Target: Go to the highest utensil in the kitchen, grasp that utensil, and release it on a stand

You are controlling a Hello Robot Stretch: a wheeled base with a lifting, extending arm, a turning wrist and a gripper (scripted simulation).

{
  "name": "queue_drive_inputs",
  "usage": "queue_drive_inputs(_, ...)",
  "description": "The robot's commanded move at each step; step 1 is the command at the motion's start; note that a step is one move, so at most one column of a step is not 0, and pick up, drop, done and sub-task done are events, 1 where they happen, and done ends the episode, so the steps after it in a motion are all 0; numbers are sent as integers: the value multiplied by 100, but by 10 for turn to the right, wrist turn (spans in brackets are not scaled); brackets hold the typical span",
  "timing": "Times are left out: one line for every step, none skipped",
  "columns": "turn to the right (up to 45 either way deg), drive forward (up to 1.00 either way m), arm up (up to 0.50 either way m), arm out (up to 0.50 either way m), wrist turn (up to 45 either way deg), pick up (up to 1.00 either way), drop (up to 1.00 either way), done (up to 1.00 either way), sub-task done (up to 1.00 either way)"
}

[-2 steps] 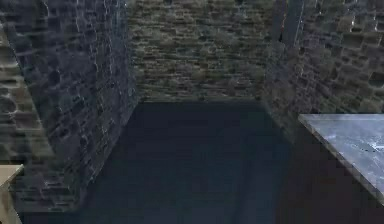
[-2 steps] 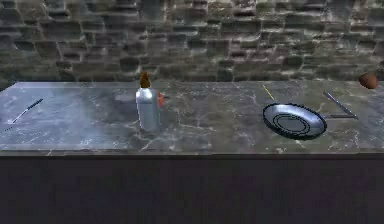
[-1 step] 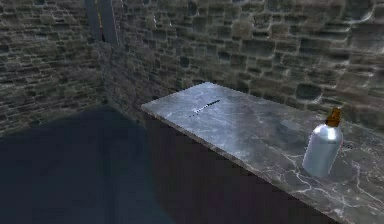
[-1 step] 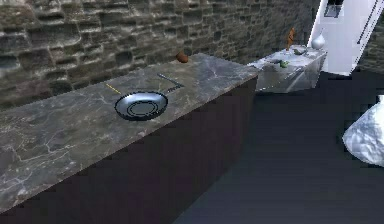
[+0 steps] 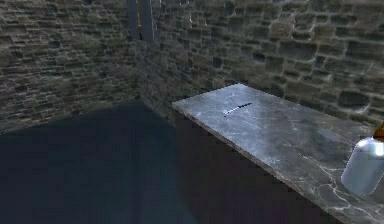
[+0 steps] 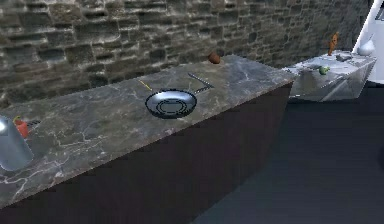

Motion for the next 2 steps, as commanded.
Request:
queue_drive_inputs(0, 0, 50, 0, 0, 0, 0, 0, 0)
queue_drive_inputs(0, 0, 38, 0, 0, 0, 0, 0, 0)
